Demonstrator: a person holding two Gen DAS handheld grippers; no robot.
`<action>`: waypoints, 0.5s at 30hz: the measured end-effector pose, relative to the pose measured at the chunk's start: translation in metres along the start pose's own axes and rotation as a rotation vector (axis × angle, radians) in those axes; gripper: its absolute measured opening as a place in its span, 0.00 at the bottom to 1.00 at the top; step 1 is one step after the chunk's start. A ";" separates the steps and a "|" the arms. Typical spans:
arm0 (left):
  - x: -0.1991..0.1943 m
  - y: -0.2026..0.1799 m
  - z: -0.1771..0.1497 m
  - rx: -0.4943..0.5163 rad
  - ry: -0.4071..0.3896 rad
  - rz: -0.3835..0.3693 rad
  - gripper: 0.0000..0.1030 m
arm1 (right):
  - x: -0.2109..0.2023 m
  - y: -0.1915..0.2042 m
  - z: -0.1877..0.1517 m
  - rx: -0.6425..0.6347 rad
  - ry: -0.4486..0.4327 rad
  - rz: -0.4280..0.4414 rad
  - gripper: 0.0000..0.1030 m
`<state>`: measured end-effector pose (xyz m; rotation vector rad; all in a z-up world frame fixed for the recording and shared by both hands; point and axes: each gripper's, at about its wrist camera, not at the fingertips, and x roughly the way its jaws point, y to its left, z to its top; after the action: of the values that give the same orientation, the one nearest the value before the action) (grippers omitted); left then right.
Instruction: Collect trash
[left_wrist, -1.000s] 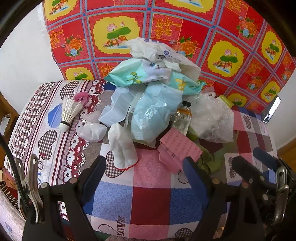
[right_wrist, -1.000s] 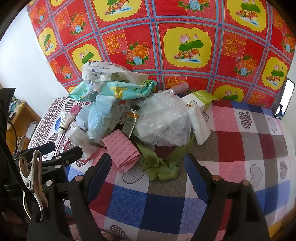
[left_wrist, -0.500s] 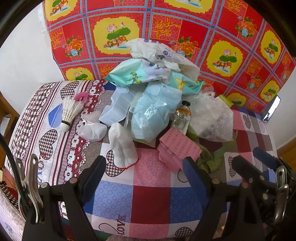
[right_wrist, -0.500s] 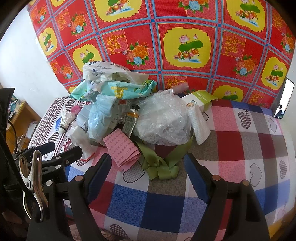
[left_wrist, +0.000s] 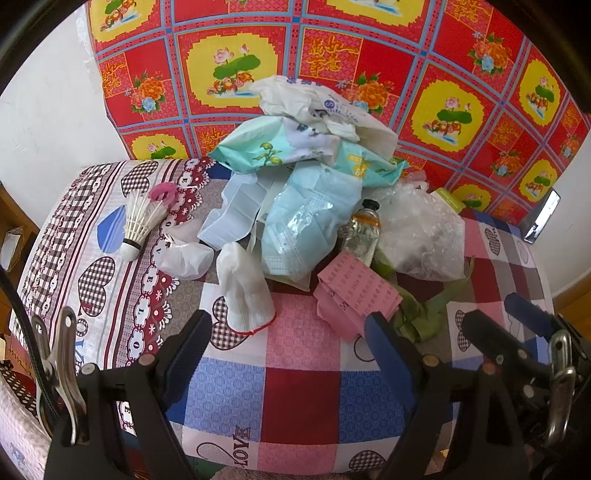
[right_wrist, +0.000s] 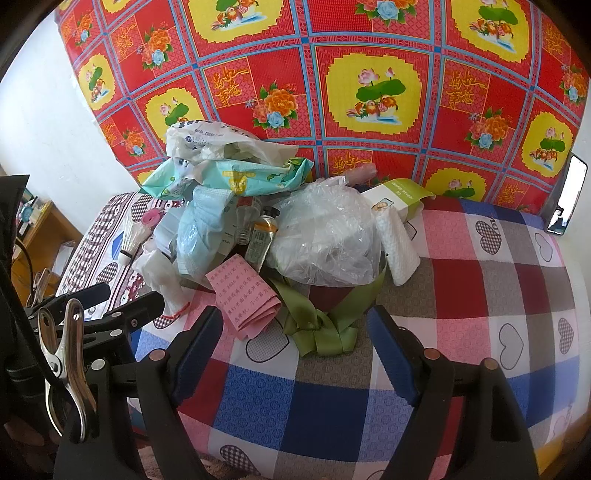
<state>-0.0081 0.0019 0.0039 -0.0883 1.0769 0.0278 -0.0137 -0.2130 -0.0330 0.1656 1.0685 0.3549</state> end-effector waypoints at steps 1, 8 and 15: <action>0.000 0.000 0.000 0.000 0.000 0.000 0.86 | 0.000 0.000 0.000 0.000 0.000 0.000 0.80; 0.000 0.000 0.000 0.000 0.001 -0.001 0.86 | -0.001 0.000 -0.001 0.000 0.000 0.000 0.80; 0.000 0.000 0.000 0.001 0.000 -0.001 0.86 | -0.001 -0.001 -0.002 0.000 -0.002 0.000 0.80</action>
<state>-0.0083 0.0022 0.0036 -0.0884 1.0771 0.0263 -0.0153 -0.2143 -0.0331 0.1658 1.0669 0.3550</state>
